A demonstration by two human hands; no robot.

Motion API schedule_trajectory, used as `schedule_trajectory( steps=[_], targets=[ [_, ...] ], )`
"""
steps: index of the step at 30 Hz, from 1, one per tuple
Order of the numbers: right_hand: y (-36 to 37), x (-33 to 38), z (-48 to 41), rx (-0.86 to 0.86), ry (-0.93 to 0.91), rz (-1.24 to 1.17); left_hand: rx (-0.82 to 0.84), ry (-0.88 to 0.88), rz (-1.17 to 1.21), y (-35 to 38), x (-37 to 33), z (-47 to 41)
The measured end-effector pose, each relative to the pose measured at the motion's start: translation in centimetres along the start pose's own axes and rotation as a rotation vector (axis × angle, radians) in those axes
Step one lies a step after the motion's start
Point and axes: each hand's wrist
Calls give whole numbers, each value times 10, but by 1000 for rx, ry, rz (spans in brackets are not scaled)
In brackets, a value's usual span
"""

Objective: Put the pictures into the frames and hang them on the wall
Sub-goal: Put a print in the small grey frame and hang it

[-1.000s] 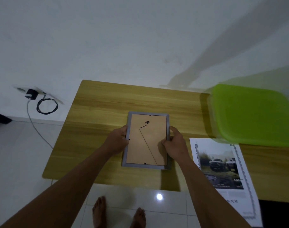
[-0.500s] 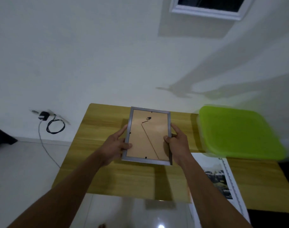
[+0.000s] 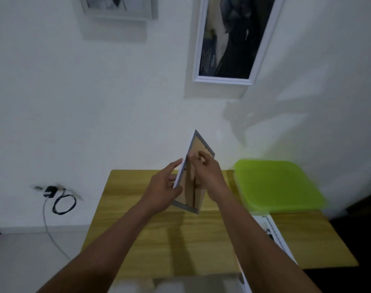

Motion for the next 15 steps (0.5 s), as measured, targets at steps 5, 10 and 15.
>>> schedule_trajectory(
  steps=[5, 10, 15],
  targets=[
    [-22, 29, 19, -91, 23, -230, 49, 152, -89, 21, -30, 4],
    [-50, 44, 40, -279, -99, -225, 69, 250, -354, 42, -46, 9],
    [-74, 48, 54, -327, -182, -340, -79, 391, -404, 36, -65, 4]
  ],
)
Point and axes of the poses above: each hand's wrist, its own z-axis away from the middle knuckle, its own y-axis out of the palm, x = y × z, and after that the axes turned 12 degrees about z, right-handed
